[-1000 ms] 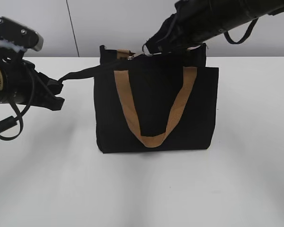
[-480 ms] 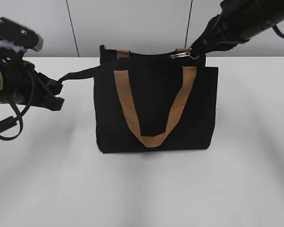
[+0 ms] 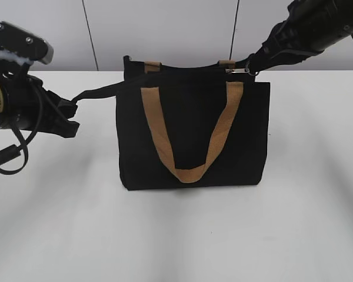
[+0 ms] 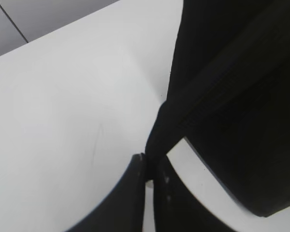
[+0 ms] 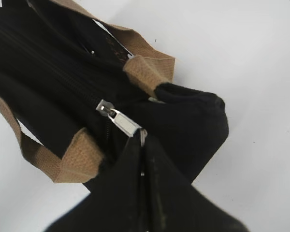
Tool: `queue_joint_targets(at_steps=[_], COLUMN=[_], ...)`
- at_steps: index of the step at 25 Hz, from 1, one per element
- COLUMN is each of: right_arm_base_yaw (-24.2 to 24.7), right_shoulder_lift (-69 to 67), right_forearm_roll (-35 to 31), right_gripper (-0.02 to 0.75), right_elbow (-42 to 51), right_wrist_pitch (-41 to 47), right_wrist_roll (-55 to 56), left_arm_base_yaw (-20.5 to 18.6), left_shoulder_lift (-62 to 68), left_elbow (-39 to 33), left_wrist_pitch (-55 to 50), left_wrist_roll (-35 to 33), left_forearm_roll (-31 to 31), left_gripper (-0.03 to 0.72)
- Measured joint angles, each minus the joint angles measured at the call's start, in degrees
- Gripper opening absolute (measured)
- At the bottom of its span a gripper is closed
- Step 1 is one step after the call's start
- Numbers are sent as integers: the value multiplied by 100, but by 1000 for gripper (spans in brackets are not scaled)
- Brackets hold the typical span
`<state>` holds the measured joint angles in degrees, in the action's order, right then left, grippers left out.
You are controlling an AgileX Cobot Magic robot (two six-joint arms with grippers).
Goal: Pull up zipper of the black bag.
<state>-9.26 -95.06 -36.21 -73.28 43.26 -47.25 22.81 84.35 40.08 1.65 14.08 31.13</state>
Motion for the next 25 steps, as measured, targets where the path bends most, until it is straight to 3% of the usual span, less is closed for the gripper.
queue_joint_targets(at_steps=[4,7,9,12,16,21,25], right_arm_base_yaw=[-19,-19,-24,-29,-35,-35,-38], right_shoulder_lift=[18,109,211,336,554,1100,1740], right_forearm_roll=[0,0,0,0,-6,-6,0], right_gripper=[22,137,242,313,331,331,331], right_elbow=[0,0,0,0,130,861,1531], right_wrist_pitch=[19,33,84,260,465,330,-57], right_wrist_roll=[158,271,305,442,721,799,816], left_arm_base_yaw=[0,0,0,0,18,18,18], left_shoulder_lift=[0,-11,-87,-340,-786,-1394,-1937], left_elbow=[0,0,0,0,0,0,0], left_wrist_pitch=[-29,-101,-165,-325,-904,-2056,-2816], left_wrist_roll=[0,0,0,0,6,6,-22], left_forearm_roll=[-140,-638,-1024,-1541,-2013,-2593,-2695], left_gripper=[3,33,92,226,312,325,326])
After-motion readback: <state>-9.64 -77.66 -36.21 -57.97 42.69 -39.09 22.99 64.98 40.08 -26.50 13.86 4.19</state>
